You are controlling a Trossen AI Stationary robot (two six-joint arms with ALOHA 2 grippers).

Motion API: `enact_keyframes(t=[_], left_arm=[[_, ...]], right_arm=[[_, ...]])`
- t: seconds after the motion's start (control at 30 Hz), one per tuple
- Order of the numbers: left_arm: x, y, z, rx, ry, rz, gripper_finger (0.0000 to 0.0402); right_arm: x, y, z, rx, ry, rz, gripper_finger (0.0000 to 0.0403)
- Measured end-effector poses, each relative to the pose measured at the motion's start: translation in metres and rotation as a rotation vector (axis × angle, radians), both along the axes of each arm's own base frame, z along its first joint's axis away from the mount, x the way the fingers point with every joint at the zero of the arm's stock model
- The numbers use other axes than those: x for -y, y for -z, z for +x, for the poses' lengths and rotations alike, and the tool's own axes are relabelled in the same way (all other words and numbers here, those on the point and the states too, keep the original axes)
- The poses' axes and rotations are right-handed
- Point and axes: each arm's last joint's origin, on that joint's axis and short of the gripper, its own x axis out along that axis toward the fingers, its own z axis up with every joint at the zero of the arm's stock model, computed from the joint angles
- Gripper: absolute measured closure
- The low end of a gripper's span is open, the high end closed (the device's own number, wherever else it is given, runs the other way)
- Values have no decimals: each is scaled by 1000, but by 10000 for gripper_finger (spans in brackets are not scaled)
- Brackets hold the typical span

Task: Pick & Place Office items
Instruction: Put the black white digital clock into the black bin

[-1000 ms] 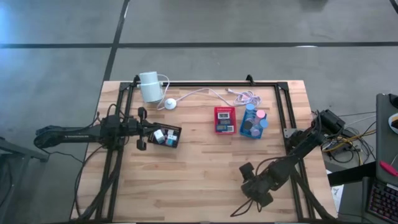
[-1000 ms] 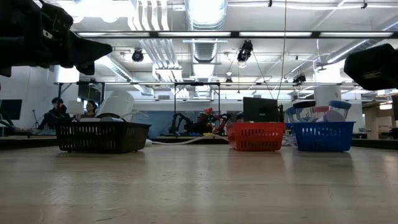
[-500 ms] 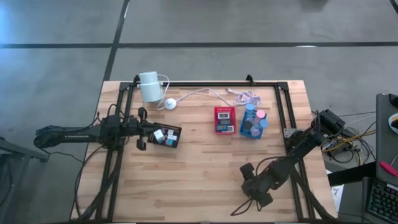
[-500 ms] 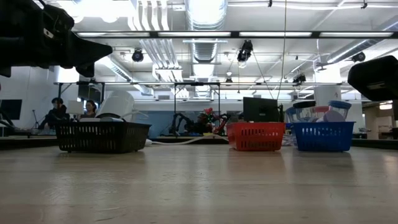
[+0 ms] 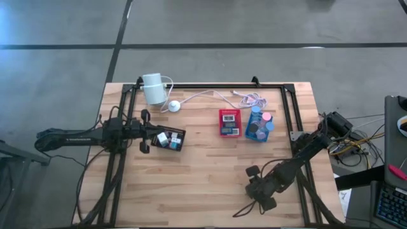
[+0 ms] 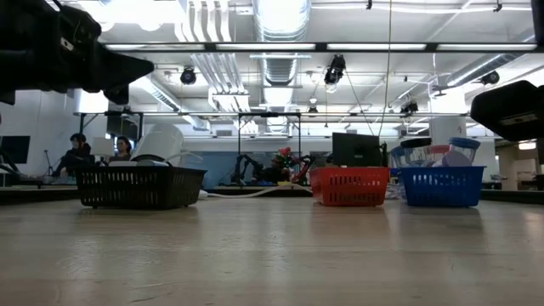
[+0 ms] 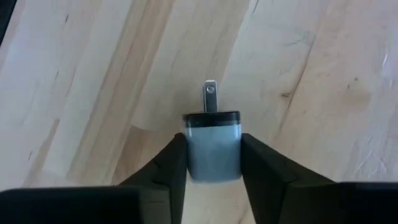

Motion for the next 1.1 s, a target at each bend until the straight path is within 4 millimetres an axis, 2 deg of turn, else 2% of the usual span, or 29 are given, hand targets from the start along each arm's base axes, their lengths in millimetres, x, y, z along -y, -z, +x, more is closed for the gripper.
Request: enact_keyframes(t=[0.03,0.23,0.4,0.57,0.7,0.9,1.1], left_arm=[[0,-1,0,5,-3,1,392],[0,-2,0,15,-6,3,392],[0,-2,0,14,-6,5,392],[0,-2,0,21,-7,14,392],[0,-2,0,19,-9,33,392],[0,-2,0,19,-13,39,392],[0,-2,0,19,-13,39,392]], right_arm=[[1,0,0,0,3,0,291],[3,-9,0,57,26,-4,292],[12,-43,-4,247,70,-18,292],[39,-88,-19,527,148,60,292],[64,-110,-37,751,167,185,292],[105,-114,-67,966,259,278,292],[127,-102,-90,1161,276,286,292]])
